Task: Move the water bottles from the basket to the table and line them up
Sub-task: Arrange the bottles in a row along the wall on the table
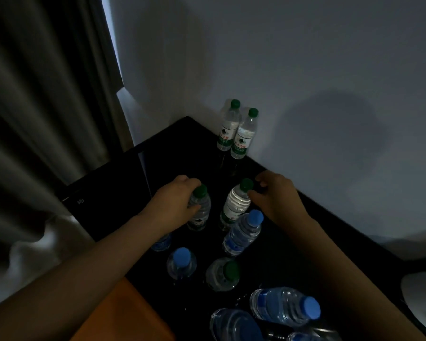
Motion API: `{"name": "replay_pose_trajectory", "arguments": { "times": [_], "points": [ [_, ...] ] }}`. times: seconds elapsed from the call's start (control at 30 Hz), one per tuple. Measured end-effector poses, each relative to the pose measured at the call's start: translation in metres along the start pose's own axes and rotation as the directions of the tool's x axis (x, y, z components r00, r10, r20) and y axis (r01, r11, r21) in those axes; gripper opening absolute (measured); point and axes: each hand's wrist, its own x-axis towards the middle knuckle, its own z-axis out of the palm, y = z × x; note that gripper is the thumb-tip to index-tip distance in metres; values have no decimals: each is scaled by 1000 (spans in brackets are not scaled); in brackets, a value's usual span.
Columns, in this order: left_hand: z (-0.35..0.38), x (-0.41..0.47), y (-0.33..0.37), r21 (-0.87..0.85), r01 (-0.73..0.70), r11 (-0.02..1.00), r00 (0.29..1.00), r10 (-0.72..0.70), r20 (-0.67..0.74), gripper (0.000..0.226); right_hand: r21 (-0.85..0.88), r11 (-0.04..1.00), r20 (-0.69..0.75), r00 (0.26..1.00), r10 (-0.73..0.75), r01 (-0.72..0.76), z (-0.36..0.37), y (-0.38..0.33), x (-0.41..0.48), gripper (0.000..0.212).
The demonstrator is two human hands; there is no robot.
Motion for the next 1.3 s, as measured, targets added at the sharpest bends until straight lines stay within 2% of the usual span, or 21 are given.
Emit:
{"name": "replay_pose_trajectory", "arguments": {
  "times": [0.17, 0.37, 0.5, 0.67, 1.03, 1.3],
  "points": [
    [1, 12, 1, 29, 1, 1000, 1000, -1, 13, 53, 14, 1000, 96, 995, 5, -6, 13, 6, 18, 50],
    [7, 24, 4, 80, 30, 996, 998, -34, 58, 47, -21, 997, 183, 981, -71, 76, 22, 6, 29, 40],
    [10, 31, 5, 123, 46, 991, 994, -57, 91, 45, -36, 996, 198, 978, -74, 82, 28, 9, 33, 29],
    [8, 39, 3, 153, 35, 988, 989, -56, 136, 29, -18, 998, 207, 977, -52, 57, 30, 16, 40, 20],
    [5, 62, 6, 64, 17, 998, 995, -23, 92, 25, 98, 995, 99, 995, -32, 22, 8, 44, 53, 17],
    [1, 93, 13, 30, -30, 999, 998, 29, 55, 25, 9, 1000, 8, 1000, -7, 7, -3, 70, 95, 21]
  ]
}}
